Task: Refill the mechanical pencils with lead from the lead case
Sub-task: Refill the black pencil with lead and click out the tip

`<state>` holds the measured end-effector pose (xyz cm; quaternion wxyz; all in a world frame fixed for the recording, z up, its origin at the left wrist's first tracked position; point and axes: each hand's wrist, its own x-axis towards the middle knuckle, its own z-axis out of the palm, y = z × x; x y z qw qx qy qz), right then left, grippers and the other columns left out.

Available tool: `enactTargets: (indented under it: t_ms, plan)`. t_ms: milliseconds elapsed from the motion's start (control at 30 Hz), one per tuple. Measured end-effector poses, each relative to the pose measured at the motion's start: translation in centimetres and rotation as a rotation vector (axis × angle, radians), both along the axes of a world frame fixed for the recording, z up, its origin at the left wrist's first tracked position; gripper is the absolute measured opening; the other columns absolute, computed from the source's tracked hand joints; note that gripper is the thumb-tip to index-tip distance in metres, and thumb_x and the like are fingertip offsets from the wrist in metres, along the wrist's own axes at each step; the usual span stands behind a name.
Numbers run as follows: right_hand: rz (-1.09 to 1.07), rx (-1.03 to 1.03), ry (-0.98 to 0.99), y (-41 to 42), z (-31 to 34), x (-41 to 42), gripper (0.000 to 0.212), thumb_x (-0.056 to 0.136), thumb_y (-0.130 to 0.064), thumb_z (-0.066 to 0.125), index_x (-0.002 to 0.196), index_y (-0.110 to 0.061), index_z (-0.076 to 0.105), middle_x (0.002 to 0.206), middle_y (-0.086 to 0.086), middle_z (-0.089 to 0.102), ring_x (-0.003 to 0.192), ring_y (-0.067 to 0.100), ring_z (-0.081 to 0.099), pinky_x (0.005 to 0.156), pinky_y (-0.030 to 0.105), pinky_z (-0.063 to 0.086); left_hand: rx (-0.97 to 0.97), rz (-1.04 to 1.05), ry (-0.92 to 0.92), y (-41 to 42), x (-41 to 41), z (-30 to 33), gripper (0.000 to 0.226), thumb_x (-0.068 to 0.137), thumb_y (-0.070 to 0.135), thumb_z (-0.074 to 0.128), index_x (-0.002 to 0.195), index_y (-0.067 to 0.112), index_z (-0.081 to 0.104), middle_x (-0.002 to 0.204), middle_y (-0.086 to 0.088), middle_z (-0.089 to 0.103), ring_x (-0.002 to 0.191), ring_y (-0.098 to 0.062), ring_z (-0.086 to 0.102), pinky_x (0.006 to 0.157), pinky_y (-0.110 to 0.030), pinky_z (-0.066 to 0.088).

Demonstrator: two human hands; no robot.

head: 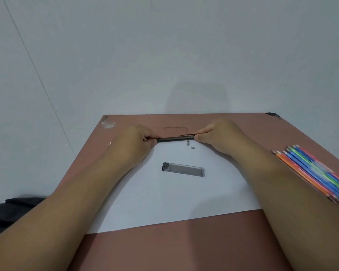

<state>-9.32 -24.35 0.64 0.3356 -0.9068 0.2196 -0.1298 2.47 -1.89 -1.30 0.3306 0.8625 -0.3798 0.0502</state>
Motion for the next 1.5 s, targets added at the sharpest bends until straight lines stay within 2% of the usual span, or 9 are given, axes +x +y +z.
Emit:
enactTargets:
  t_ms: [300, 500, 667, 867, 967, 1100, 1300, 1433, 1500]
  plan:
    - [0.173, -0.097, -0.08, 2.8, 2.6, -1.6, 0.016, 0.081, -0.037, 0.083, 0.096, -0.038, 0.079, 0.086, -0.012, 0.064, 0.075, -0.001, 0.058, 0.065, 0.013, 0.045, -0.002, 0.041, 0.056, 0.2, 0.5, -0.1, 0.023, 0.094, 0.021, 0.068, 0.117, 0.025, 0.074, 0.099, 0.02, 0.063, 0.085, 0.007, 0.057, 0.083, -0.017, 0.046]
    - [0.43, -0.174, 0.235, 5.2, 3.3, -2.6, 0.031, 0.064, -0.049, 0.091, 0.09, -0.037, 0.077, 0.09, -0.014, 0.069, 0.069, -0.006, 0.055, 0.066, 0.019, 0.043, -0.004, 0.066, 0.072, 0.8, 0.5, 0.2, 0.021, 0.093, 0.023, 0.068, 0.111, 0.03, 0.075, 0.096, 0.023, 0.066, 0.087, 0.008, 0.058, 0.073, -0.007, 0.04]
    - [0.497, -0.192, 0.283, 5.3, 3.1, -2.4, 0.024, 0.07, -0.042, 0.09, 0.087, -0.032, 0.076, 0.084, -0.016, 0.068, 0.064, -0.007, 0.054, 0.058, 0.014, 0.04, -0.016, 0.066, 0.072, 1.1, 0.0, 0.6, 0.016, 0.093, 0.026, 0.068, 0.106, 0.033, 0.075, 0.089, 0.03, 0.062, 0.086, 0.01, 0.057, 0.068, -0.005, 0.037]
    - [0.351, -0.094, 0.055, 5.0, 2.7, -2.1, 0.013, 0.075, -0.034, 0.087, 0.083, -0.03, 0.077, 0.067, -0.02, 0.065, 0.058, -0.005, 0.054, 0.055, 0.008, 0.04, -0.211, 0.049, 0.16, 1.6, -1.6, 1.8, 0.01, 0.095, 0.035, 0.066, 0.095, 0.034, 0.076, 0.088, 0.021, 0.072, 0.081, 0.01, 0.061, 0.065, -0.003, 0.041]
    - [0.261, 0.063, -0.088, 4.9, 2.8, -1.9, 0.013, 0.076, -0.032, 0.087, 0.083, -0.026, 0.077, 0.068, -0.012, 0.071, 0.059, 0.002, 0.061, 0.064, 0.022, 0.05, -0.405, -0.058, 0.338, 2.0, -2.9, 2.5, 0.016, 0.097, 0.034, 0.064, 0.104, 0.03, 0.078, 0.099, 0.018, 0.075, 0.092, 0.01, 0.064, 0.072, 0.0, 0.041]
    - [0.247, 0.175, -0.199, 5.4, 2.9, -1.9, 0.013, 0.078, -0.028, 0.087, 0.083, -0.023, 0.076, 0.068, -0.004, 0.073, 0.061, 0.009, 0.066, 0.07, 0.031, 0.052, -0.494, -0.175, 0.426, 2.1, -3.5, 3.2, 0.02, 0.094, 0.03, 0.067, 0.111, 0.023, 0.077, 0.107, 0.001, 0.076, 0.106, -0.015, 0.069, 0.1, -0.033, 0.052]
    - [0.271, 0.226, -0.218, 6.2, 2.8, -1.9, 0.014, 0.078, -0.023, 0.087, 0.085, -0.021, 0.075, 0.073, 0.0, 0.076, 0.066, 0.013, 0.071, 0.076, 0.036, 0.057, -0.522, -0.157, 0.425, 1.7, -3.9, 3.4, 0.021, 0.093, 0.021, 0.069, 0.113, 0.018, 0.075, 0.102, 0.0, 0.077, 0.098, -0.013, 0.071, 0.077, -0.009, 0.049]
    - [0.277, 0.269, -0.243, 6.6, 2.8, -1.8, 0.016, 0.076, -0.018, 0.088, 0.085, -0.018, 0.075, 0.074, 0.002, 0.076, 0.066, 0.017, 0.072, 0.077, 0.04, 0.059, -0.547, -0.134, 0.452, 1.6, -3.6, 3.3, 0.014, 0.095, 0.018, 0.067, 0.104, 0.018, 0.078, 0.095, 0.007, 0.078, 0.095, -0.011, 0.072, 0.089, -0.024, 0.054]
    - [0.283, 0.286, -0.25, 6.6, 2.8, -1.8, 0.017, 0.075, -0.016, 0.089, 0.085, -0.017, 0.076, 0.074, 0.003, 0.076, 0.066, 0.018, 0.072, 0.075, 0.039, 0.059, -0.593, -0.124, 0.455, 1.4, -3.5, 3.3, 0.014, 0.096, 0.016, 0.064, 0.097, 0.018, 0.078, 0.082, 0.011, 0.075, 0.078, -0.006, 0.068, 0.079, -0.023, 0.053]
